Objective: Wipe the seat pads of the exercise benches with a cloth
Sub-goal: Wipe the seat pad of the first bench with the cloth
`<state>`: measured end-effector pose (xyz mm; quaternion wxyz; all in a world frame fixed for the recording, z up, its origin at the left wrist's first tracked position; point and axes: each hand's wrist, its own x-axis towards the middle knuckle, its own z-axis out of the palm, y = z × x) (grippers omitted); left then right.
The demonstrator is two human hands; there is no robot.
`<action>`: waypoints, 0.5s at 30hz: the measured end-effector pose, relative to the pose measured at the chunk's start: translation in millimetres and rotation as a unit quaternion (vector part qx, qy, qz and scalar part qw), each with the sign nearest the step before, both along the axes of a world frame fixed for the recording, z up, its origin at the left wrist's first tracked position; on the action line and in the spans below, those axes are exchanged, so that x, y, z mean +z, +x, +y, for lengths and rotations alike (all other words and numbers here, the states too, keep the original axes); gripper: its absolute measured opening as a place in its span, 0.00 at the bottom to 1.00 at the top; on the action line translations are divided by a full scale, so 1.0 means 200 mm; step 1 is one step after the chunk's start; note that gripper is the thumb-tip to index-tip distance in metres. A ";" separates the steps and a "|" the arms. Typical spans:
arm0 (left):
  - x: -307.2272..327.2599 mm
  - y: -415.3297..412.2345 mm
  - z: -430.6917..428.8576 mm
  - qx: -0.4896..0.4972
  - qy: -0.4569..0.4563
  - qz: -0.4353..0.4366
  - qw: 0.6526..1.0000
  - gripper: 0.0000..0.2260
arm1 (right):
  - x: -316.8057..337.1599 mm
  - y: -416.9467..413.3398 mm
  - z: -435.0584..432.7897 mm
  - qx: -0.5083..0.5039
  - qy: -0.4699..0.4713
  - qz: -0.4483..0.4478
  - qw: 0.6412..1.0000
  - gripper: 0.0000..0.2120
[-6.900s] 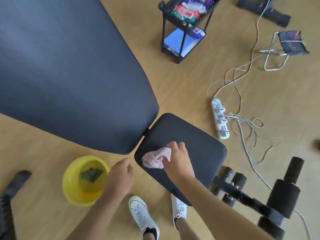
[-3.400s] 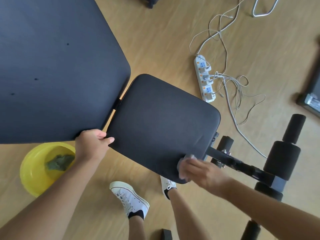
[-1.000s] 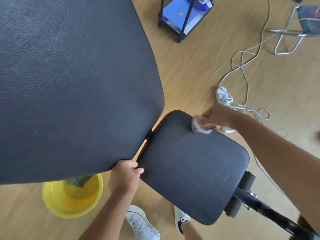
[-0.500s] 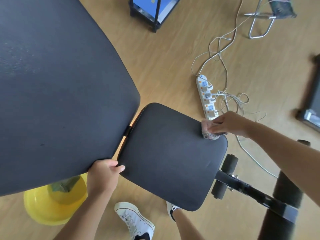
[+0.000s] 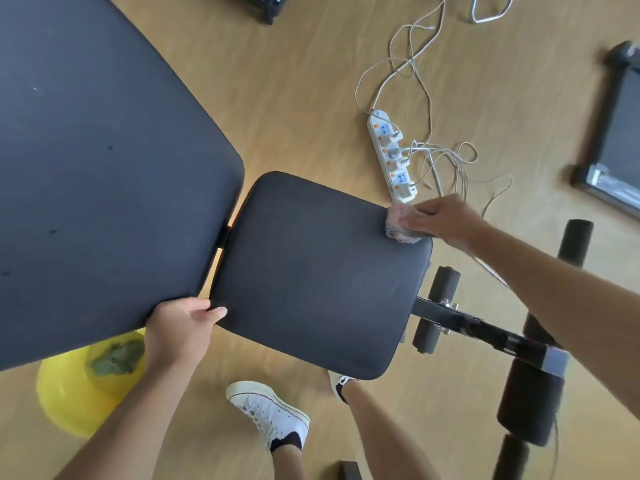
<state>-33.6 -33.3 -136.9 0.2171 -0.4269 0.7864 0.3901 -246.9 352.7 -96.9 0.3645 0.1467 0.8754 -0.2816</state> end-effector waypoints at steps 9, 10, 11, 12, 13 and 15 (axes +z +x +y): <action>-0.04 0.01 -0.01 0.020 0.015 -0.010 1.000 0.17 | -0.01 1.00 -0.08 -0.306 -0.012 0.011 0.952 0.22; -0.04 0.01 -0.01 0.024 0.020 -0.012 0.999 0.17 | -0.01 1.04 -0.09 -0.294 -0.002 -0.001 0.956 0.22; -0.04 0.01 -0.02 0.028 0.025 -0.013 0.999 0.17 | -0.01 1.02 -0.09 -0.293 0.001 -0.008 0.956 0.22; -0.04 0.01 -0.02 0.030 0.030 -0.013 0.999 0.17 | -0.01 0.95 -0.07 -0.308 -0.006 0.007 0.951 0.23; -0.03 0.01 -0.01 0.034 0.037 -0.014 0.999 0.18 | -0.01 0.85 -0.06 -0.327 -0.012 0.037 0.944 0.24; -0.02 0.00 -0.01 0.040 0.048 -0.017 0.998 0.17 | -0.02 0.57 -0.02 -0.358 -0.012 0.102 0.928 0.20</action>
